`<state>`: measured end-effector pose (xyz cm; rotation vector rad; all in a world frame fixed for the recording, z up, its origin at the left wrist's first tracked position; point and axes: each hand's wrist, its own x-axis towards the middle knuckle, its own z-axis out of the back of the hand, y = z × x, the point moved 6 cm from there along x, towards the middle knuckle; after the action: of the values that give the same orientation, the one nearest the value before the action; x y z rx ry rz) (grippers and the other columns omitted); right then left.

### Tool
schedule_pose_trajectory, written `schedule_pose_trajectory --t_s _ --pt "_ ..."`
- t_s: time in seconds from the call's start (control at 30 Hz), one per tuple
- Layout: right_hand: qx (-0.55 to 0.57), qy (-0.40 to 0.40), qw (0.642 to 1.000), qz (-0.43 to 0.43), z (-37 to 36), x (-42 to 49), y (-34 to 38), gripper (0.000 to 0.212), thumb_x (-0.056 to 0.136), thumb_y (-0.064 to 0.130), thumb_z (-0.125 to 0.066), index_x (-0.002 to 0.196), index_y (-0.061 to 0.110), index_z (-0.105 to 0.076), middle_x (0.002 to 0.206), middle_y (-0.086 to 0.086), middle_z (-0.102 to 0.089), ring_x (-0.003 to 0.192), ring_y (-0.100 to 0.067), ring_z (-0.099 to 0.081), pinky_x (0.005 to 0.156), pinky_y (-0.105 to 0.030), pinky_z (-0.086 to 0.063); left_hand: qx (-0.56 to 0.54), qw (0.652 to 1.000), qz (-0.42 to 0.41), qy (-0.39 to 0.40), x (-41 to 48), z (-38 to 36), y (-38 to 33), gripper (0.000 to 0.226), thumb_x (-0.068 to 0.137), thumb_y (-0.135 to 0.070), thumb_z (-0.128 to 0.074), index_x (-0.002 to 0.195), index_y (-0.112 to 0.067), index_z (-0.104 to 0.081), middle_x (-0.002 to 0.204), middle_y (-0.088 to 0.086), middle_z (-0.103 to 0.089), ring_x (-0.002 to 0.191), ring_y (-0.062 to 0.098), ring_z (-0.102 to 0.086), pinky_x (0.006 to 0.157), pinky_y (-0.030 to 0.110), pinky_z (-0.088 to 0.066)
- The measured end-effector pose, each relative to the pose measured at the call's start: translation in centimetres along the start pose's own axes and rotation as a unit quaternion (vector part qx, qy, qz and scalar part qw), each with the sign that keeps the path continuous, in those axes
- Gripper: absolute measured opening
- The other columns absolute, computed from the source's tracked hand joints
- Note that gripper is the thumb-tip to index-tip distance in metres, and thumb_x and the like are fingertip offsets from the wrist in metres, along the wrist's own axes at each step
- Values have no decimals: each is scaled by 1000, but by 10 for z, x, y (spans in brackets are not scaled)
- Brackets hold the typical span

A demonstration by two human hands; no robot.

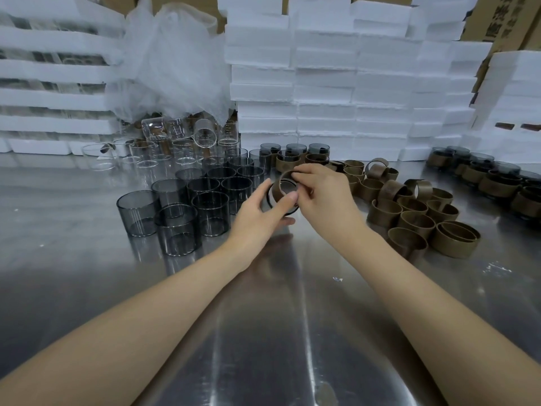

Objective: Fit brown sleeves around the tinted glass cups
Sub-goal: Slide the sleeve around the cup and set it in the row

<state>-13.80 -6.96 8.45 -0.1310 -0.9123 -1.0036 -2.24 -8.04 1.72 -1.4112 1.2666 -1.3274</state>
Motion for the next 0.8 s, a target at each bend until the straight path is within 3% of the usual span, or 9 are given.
schedule_pose_trajectory --t_s 0.13,0.2,0.27,0.37,0.43,0.5,0.57,0.67,0.8 --pt "53 -22 998 -29 1 -2 5 27 85 -9 -52 104 -5 -72 113 -19 -69 104 -28 -65 93 -17 -37 10 999 -34 8 -1 -1 -5 34 95 -20 -63 129 -16 -60 120 5 -67 96 26 -72 94 45 -55" --pt "113 -29 990 -82 1 -4 2 29 85 -4 -57 109 4 -72 98 -8 -73 81 -8 -66 87 -16 -46 0 1000 -30 -6 -1 2 -6 30 97 -13 -59 127 -13 -61 121 13 -65 98 28 -71 92 46 -56" --pt "151 -44 980 -122 2 -4 -4 34 81 -1 -62 111 12 -71 88 7 -69 63 2 -56 70 -6 -44 -8 1000 -18 -21 0 3 -4 34 97 -11 -59 131 -12 -59 123 13 -62 94 33 -72 85 38 -59" --pt "167 -55 970 -165 5 -3 -18 35 81 2 -65 113 16 -70 94 8 -67 65 7 -51 68 -2 -38 -18 999 -5 -31 -1 2 -3 43 95 -10 -60 137 -12 -53 127 7 -59 90 33 -73 73 25 -59" --pt "190 -30 960 -204 2 -4 -26 31 86 11 -66 116 17 -70 100 5 -70 83 2 -59 81 -9 -45 -21 999 -1 -32 -1 2 -3 42 94 -10 -60 136 -12 -54 129 10 -60 93 31 -72 75 28 -60" --pt "218 20 947 -233 -8 -6 -27 30 90 17 -62 119 18 -69 104 1 -72 96 -9 -64 94 -29 -51 -28 999 2 -36 -1 3 -4 38 95 -9 -58 133 -12 -57 126 12 -62 97 29 -71 79 33 -60" --pt "211 60 951 -217 -16 -8 -20 27 91 14 -56 111 26 -70 90 5 -72 88 -12 -65 90 -33 -53 -35 999 0 -36 -1 5 -5 36 95 -7 -56 130 -12 -59 125 14 -63 102 32 -69 82 36 -60" --pt "149 71 974 -157 -18 -8 -10 30 92 9 -49 108 23 -70 74 16 -65 72 -3 -61 71 -14 -45 -38 999 -2 -32 -1 7 -7 39 97 -4 -52 136 -10 -55 128 17 -61 106 31 -68 87 42 -58" --pt "123 58 981 -137 -13 -6 -10 33 93 5 -44 110 16 -71 77 -9 -70 74 -25 -61 75 -32 -46 -34 999 -5 -34 -1 7 -9 45 97 0 -49 142 -7 -48 134 17 -57 104 28 -69 87 42 -58"
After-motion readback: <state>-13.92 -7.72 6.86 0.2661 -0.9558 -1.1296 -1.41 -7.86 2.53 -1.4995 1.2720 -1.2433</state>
